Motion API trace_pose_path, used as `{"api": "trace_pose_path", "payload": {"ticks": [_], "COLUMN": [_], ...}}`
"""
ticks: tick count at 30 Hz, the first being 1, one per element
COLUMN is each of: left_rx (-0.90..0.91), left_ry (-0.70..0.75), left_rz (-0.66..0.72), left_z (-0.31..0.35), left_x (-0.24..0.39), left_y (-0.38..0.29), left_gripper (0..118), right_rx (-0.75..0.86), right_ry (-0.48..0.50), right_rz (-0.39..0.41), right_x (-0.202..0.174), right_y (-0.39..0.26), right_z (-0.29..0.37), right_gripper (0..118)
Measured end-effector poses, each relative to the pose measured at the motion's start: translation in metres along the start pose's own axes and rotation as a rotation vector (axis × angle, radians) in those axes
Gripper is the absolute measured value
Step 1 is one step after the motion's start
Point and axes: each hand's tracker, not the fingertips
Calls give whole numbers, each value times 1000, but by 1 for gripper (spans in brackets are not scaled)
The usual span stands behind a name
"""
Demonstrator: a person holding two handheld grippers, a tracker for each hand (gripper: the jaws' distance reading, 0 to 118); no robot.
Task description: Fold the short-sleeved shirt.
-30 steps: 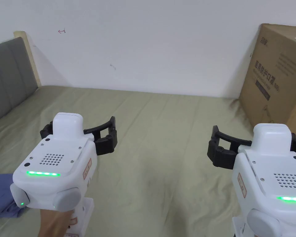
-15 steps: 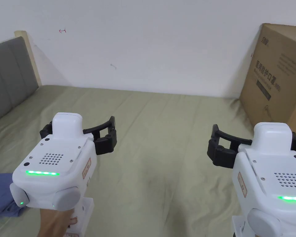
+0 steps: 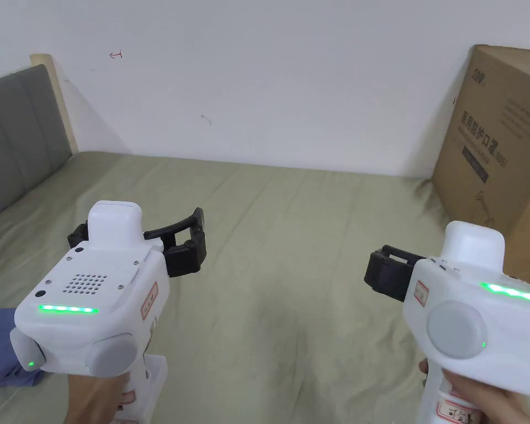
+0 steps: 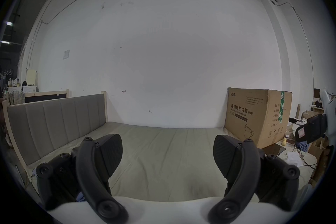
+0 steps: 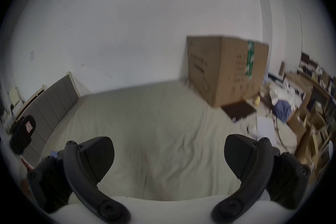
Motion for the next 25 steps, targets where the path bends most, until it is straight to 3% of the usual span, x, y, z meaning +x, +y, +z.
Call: {"api": "trace_pose_path", "payload": {"ticks": [3,7,19,25], "left_rx": [3,6,10,11], "left_ry": [3,3,5,8], "left_rz": [3,9,40,37], "left_z": [1,3,3,2], "left_x": [-1,-3,-9,-10], "left_y": [1,1,1,2], "left_gripper": [103,103,103,103], "right_rx": [-23,-32,-20,141], "right_ry": [-35,-63,-25,8], "right_rz": [-42,-35,-5,38], "right_x": [-1,-2,-3,0], "right_y": [3,7,3,-2], "right_z": [-2,-2,-5,-3], "right_gripper": [118,118,118,118]}}
